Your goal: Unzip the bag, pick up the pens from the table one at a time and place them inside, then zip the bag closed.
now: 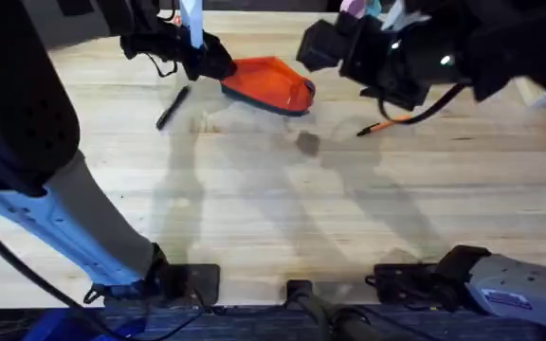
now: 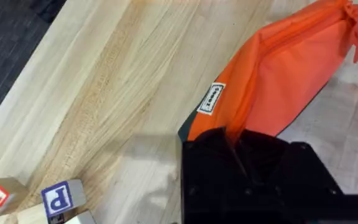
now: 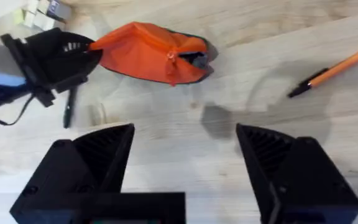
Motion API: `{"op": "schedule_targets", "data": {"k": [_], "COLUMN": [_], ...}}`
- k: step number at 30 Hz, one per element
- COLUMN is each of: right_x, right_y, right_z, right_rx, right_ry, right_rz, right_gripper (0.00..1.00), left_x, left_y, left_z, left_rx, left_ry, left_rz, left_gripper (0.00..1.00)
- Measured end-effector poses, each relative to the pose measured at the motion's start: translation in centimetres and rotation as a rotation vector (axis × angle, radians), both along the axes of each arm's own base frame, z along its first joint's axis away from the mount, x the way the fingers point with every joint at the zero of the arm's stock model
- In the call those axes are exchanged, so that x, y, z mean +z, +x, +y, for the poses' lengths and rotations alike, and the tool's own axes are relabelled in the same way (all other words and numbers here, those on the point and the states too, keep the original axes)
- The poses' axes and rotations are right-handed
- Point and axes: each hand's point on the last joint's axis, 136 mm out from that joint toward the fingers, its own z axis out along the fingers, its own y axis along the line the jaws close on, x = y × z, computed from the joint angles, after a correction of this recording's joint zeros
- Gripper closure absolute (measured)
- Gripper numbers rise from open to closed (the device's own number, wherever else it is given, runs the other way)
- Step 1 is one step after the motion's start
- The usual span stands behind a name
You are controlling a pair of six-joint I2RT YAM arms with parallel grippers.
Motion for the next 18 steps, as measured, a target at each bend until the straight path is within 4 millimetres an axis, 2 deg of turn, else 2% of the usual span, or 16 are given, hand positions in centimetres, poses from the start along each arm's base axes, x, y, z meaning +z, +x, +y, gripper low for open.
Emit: {"op": "schedule_targets", "data": {"k": [6,18], "right_x": [0.3,-0.9], "right_y": [-1.2,-0.5], "right_z": [2.2,4.4], "right_rx": [-0.005,-0.001], "right_ry": [-0.009,0.009], "right_rz": [-0.039,-0.035], "right_gripper": [0.005,0.005], "left_x": [0.0,0.0], "left_y": [0.0,0.0], "left_z": [0.0,0.0], "left_rx": [0.0,0.0], "left_ry": [0.0,0.0], "left_rz": [0.0,0.001], "left_gripper": [0.958,0.958]}}
